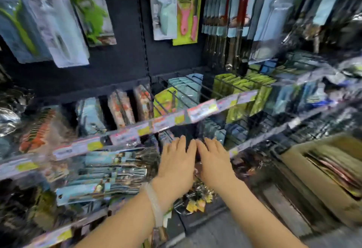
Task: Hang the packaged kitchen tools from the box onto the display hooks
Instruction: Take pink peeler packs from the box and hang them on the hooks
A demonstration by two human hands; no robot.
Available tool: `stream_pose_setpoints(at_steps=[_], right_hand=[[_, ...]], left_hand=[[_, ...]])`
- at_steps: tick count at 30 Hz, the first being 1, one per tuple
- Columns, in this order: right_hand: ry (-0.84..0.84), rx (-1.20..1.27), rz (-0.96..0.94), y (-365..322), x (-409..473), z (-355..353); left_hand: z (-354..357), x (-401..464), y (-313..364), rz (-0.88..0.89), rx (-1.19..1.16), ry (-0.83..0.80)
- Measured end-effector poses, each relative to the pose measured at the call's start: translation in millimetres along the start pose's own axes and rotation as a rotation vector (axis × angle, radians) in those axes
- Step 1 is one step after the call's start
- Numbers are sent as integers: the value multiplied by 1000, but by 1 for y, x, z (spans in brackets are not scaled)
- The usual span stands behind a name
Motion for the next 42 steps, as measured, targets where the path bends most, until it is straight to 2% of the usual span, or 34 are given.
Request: stream_pose_setpoints(at_steps=[1, 4, 7, 9, 15, 24, 33, 42], right_hand=[[-44, -14, 44, 18, -5, 6], [-2, -5, 138, 69, -20, 13], [-106, -8, 220, 122, -38, 27], [-102, 23, 275, 158, -49, 34], [-270, -14, 414, 255, -76, 45], [-306, 24, 567, 365, -105, 44], [-271, 82, 640, 433, -73, 36], [-241, 43, 744, 531, 16, 15]], left_hand=[[11, 7, 14, 24, -18, -40], [36, 28, 58, 91, -59, -111], [59, 44, 102, 157, -80, -188], [74, 53, 129, 185, -76, -217], [107, 78, 209, 206, -117, -329], [133, 126, 310, 278, -181, -420], [145, 204, 362, 392, -145, -417], [147, 343, 410, 524, -120, -397]])
Point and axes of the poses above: each hand's wrist, its own x-axis towards the middle knuckle, its own z-axis out of the palm, y = z × x, the point moved 2 cm from there along x, towards the middle knuckle, and after that the axes turned 15 degrees about z, right-handed, at the moved point
